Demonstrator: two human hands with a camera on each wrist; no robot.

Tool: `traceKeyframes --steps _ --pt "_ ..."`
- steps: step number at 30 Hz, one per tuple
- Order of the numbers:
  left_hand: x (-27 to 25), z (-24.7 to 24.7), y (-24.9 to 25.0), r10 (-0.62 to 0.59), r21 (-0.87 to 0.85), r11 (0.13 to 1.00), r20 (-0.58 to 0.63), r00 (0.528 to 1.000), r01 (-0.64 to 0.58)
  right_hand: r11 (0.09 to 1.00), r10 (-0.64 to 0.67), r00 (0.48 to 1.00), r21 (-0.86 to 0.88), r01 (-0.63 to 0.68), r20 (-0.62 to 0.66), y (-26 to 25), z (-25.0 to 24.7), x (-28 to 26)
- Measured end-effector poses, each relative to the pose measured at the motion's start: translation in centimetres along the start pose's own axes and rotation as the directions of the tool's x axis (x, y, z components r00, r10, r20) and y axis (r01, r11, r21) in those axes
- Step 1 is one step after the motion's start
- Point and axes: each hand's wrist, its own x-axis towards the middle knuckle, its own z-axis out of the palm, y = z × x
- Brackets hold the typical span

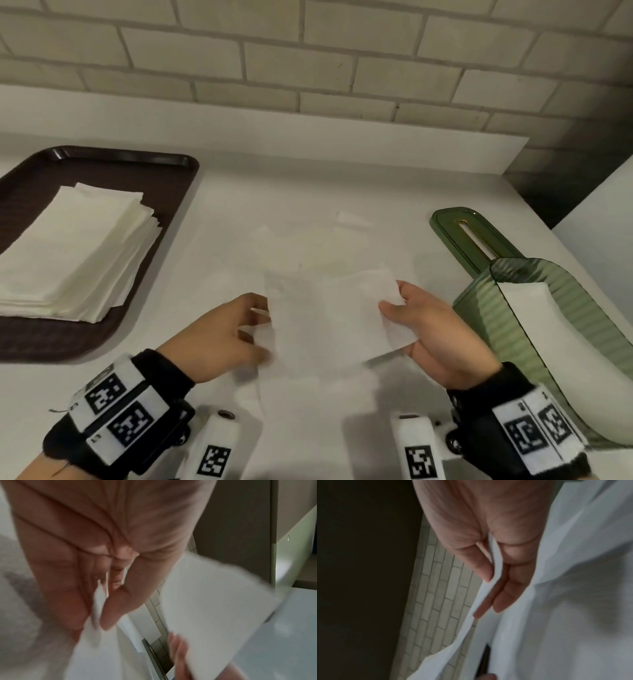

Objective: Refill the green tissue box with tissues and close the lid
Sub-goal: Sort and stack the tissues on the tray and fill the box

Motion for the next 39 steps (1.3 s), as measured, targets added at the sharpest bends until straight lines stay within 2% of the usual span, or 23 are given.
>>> traceKeyframes --steps 2,4,8,10,14,19,20,22,24,25,27,29,31,34,37,39 --pt "-0.2 0.1 -0.4 -0.022 -0.029 0.999 0.001 1.000 0.022 0.975 0.006 0.997 -0.222 -0.023 -0.077 1.1 -0.5 0.1" --pt "0.0 0.2 -0.9 -0.042 -0.085 0.996 -0.041 0.998 0.038 0.909 0.005 0.996 -0.414 -0.044 -0.094 2.0 -0.8 0.1" --pt "0.3 0.6 -0.9 -0.134 -0.294 0.951 -0.099 0.986 0.100 0.846 0.022 0.992 -0.526 -0.086 -0.126 2.3 -0.3 -0.1" --pt "0.2 0.7 -0.7 -0.124 -0.305 0.948 -0.091 0.988 0.091 0.832 -0.001 0.987 -0.548 -0.087 -0.158 2.3 0.0 -0.1" --pt "0.0 0.7 -0.9 -0.056 -0.141 0.989 -0.073 0.996 0.045 0.827 -0.009 0.985 -0.556 -0.091 -0.175 2.5 0.8 0.1" --pt "0.1 0.7 -0.9 -0.006 -0.060 0.998 -0.058 0.998 0.003 0.810 -0.011 0.981 -0.577 -0.105 -0.194 2.5 1.1 0.1" --pt "0.2 0.7 -0.9 0.015 -0.039 0.999 -0.063 0.998 -0.018 0.786 -0.003 0.985 -0.609 -0.104 -0.172 2.4 1.1 0.0" --pt "0.1 0.7 -1.0 0.080 0.026 0.997 -0.096 0.992 -0.078 0.670 -0.010 0.992 -0.737 -0.086 -0.125 1.9 1.3 -0.4" --pt "-0.3 0.6 -0.5 0.151 0.076 0.987 -0.126 0.980 -0.142 0.579 -0.088 0.989 -0.814 -0.043 -0.115 1.5 1.2 -0.6" --pt "-0.6 0.6 -0.2 0.177 0.103 0.981 -0.139 0.974 -0.164 0.571 -0.142 0.982 -0.821 -0.024 -0.127 1.3 1.1 -0.6" --pt "-1.1 0.5 0.3 0.216 0.150 0.970 -0.156 0.964 -0.193 0.606 -0.185 0.972 -0.795 0.000 -0.141 0.9 0.9 -0.7" --pt "-1.6 0.6 0.9 0.242 0.104 0.968 -0.147 0.959 -0.229 0.665 -0.137 0.983 -0.747 -0.001 -0.124 0.5 0.5 -0.7" --pt "-2.0 0.5 1.2 0.254 0.005 0.967 -0.143 0.957 -0.256 0.721 -0.088 0.993 -0.693 0.009 -0.079 0.3 0.2 -0.7" --pt "-2.6 0.4 1.0 0.308 -0.057 0.944 -0.193 0.932 -0.324 0.804 -0.064 0.997 -0.591 0.073 0.037 0.3 -0.1 -1.2" --pt "-3.0 0.6 0.6 0.336 -0.034 0.934 -0.263 0.904 -0.356 0.889 -0.115 0.983 -0.427 0.165 0.140 0.3 0.6 -2.4" --pt "-3.4 0.7 0.2 0.288 -0.106 0.940 -0.262 0.921 -0.324 0.908 -0.183 0.976 -0.359 0.214 0.119 0.7 1.2 -3.2"
